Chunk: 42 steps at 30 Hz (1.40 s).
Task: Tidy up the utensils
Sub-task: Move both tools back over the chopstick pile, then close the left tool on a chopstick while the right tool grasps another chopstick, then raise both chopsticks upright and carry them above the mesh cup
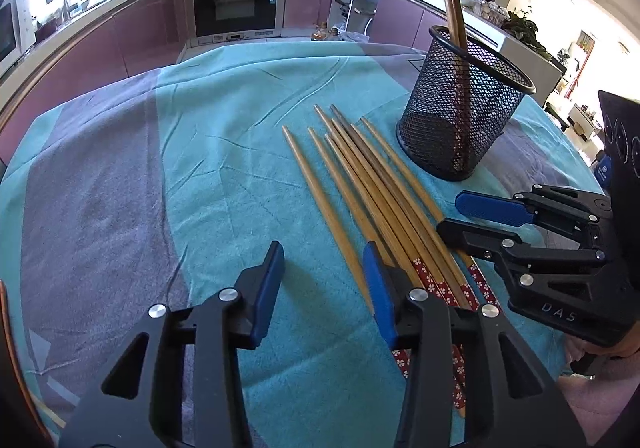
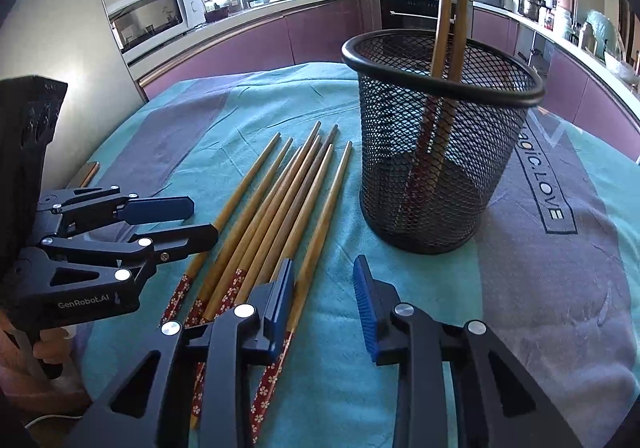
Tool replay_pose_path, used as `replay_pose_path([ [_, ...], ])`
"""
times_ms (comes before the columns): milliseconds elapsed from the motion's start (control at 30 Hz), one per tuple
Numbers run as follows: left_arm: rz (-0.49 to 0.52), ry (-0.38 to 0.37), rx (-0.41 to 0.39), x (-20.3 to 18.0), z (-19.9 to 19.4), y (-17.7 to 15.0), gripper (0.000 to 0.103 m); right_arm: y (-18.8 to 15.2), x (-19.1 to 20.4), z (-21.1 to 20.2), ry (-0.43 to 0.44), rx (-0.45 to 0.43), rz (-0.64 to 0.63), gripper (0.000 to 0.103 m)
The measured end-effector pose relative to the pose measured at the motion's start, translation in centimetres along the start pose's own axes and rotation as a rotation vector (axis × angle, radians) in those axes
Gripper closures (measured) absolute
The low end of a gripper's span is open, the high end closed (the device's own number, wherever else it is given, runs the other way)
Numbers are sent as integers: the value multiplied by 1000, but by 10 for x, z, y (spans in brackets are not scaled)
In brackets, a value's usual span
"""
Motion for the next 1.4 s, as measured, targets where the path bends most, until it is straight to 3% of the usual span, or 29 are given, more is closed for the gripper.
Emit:
replay_pose_path([
  [133,3,10,5,1,5,5,65,4,1,4,-15,0,-1,76],
  [267,0,16,8,0,10,10,78,9,3,9,-18,-1,7,80],
  [400,-16,13,7,0,12,11,88,8,0,8,4,-1,31,95],
  [633,-84,7,-5,8,8,8,96,5,-11,0,41,-31,105,97],
  [900,-78,-30,-37,9,-10,0,96,6,-4,-11,117,-43,61,97],
  [1400,12,-69,28,0,1,-9,93,1,3,3,110,27,10,96],
])
Point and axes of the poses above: each gripper's, at about its wrist camera, not at the fingertips, and z roughly the way its jaws point, x to its left, y to its top, the point moved 1 cm from there along z, roughly the way its jaws point, and after that the axes turned 3 degrees about -x, right-handed, at the moved point
